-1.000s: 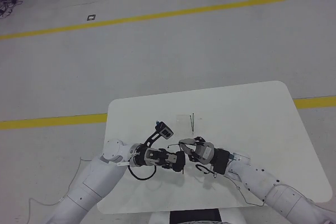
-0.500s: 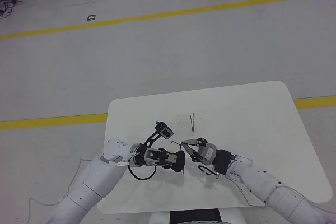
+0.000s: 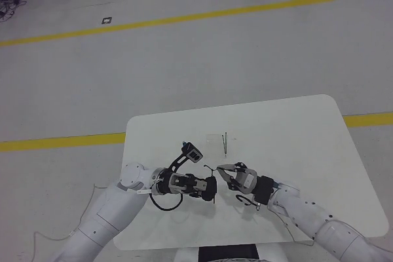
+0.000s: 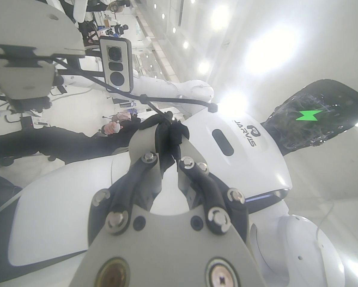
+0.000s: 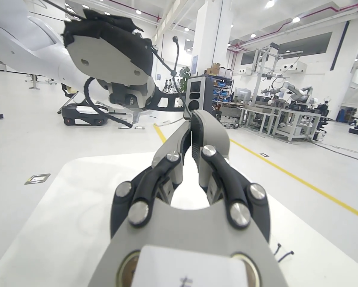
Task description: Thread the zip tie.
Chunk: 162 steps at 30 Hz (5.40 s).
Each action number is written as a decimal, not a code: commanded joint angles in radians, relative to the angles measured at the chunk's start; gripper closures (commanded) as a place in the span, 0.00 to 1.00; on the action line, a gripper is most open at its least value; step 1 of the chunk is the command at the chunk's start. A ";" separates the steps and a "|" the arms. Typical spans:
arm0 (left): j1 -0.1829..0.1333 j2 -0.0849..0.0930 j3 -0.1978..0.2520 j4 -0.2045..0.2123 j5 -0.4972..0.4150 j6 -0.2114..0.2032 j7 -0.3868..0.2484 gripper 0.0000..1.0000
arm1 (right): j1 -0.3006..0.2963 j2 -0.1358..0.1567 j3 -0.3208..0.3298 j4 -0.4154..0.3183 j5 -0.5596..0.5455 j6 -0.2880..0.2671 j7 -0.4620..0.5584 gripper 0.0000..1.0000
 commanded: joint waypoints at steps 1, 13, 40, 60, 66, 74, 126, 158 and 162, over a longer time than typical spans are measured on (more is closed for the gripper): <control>0.000 0.000 0.000 0.000 0.000 0.000 0.000 1.00 | -0.003 0.002 0.002 0.003 0.000 0.000 0.002 1.00; 0.000 0.000 0.000 0.000 0.000 0.000 0.000 1.00 | -0.013 0.008 0.015 0.017 0.022 0.000 0.009 1.00; 0.000 0.000 0.000 0.000 0.000 0.000 0.000 1.00 | -0.044 0.016 0.060 0.008 0.046 0.000 0.055 1.00; 0.000 0.000 0.000 0.000 0.000 0.000 0.000 1.00 | -0.041 0.021 0.050 0.003 0.030 0.000 0.116 1.00; 0.000 0.000 0.000 0.000 0.000 0.000 0.000 1.00 | -0.045 0.028 0.036 -0.009 0.046 0.000 0.093 0.11; 0.000 0.000 0.000 0.000 0.000 0.000 0.000 1.00 | -0.011 0.044 -0.036 -0.008 0.074 0.000 0.075 0.40; 0.000 0.000 0.000 0.000 0.000 0.000 0.000 1.00 | 0.116 0.085 -0.195 -0.007 0.114 0.012 0.069 1.00; 0.000 0.000 0.000 0.000 0.000 0.000 0.000 1.00 | -0.002 0.087 -0.053 -0.004 0.096 0.035 0.149 0.00; 0.000 0.000 0.000 0.000 0.000 0.000 0.000 1.00 | -0.039 0.097 -0.010 -0.006 0.121 0.040 0.128 0.00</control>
